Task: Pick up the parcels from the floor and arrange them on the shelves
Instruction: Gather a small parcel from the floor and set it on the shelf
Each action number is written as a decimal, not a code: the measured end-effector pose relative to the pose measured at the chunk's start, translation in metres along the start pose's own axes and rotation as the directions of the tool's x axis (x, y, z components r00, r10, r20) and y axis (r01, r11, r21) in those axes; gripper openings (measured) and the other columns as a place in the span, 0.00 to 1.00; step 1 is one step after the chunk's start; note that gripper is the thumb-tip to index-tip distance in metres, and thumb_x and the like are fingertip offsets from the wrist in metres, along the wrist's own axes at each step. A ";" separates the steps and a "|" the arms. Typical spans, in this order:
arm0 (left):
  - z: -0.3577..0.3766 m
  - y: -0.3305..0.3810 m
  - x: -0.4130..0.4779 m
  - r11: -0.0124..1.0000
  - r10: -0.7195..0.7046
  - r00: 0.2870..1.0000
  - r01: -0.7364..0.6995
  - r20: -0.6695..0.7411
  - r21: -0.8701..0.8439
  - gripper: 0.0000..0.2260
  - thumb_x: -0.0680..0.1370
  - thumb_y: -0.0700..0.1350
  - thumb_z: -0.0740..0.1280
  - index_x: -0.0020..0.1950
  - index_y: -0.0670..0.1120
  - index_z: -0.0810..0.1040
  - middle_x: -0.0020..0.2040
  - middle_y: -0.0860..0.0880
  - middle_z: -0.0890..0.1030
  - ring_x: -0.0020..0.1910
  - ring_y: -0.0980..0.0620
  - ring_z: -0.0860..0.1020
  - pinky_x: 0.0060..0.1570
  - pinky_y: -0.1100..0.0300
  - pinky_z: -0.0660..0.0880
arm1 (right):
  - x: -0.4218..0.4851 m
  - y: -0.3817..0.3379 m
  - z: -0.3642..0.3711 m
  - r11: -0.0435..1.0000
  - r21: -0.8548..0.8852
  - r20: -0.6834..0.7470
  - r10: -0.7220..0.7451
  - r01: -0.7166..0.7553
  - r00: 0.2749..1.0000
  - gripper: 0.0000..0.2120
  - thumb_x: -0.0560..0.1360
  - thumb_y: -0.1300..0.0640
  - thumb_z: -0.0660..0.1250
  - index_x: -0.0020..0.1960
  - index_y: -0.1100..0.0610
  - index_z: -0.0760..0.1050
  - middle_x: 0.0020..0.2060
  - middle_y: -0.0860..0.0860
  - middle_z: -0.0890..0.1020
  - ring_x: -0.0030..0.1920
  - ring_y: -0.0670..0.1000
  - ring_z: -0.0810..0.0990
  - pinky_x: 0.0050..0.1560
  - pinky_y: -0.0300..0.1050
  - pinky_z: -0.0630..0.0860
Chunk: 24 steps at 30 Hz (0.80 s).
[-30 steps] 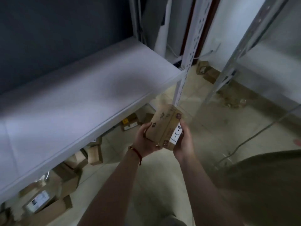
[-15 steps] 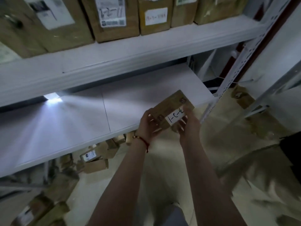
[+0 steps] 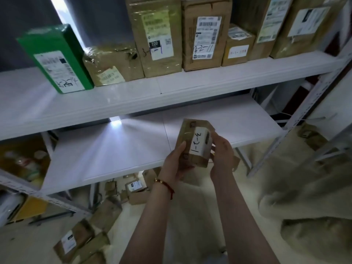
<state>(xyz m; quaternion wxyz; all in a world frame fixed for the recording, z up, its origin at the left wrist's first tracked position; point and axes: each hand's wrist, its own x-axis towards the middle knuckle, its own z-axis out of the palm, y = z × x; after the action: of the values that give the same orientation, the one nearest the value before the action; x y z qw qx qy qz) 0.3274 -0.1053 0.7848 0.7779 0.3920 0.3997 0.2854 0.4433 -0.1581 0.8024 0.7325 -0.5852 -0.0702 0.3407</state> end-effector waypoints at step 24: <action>-0.111 0.079 -0.125 0.937 0.346 0.908 -0.322 -0.238 0.133 0.16 0.83 0.55 0.56 0.54 0.51 0.82 0.47 0.52 0.85 0.46 0.56 0.83 0.44 0.60 0.79 | -0.107 0.018 0.095 0.944 -0.252 0.666 0.009 0.213 0.746 0.22 0.75 0.61 0.67 0.67 0.46 0.75 0.57 0.51 0.83 0.56 0.54 0.82 0.54 0.50 0.82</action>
<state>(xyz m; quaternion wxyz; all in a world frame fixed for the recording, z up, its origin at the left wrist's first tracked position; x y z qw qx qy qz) 0.1585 -0.1159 0.8595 0.6404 0.4492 0.4367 0.4443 0.3076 -0.1418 0.8469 0.5761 -0.5308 -0.4089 0.4682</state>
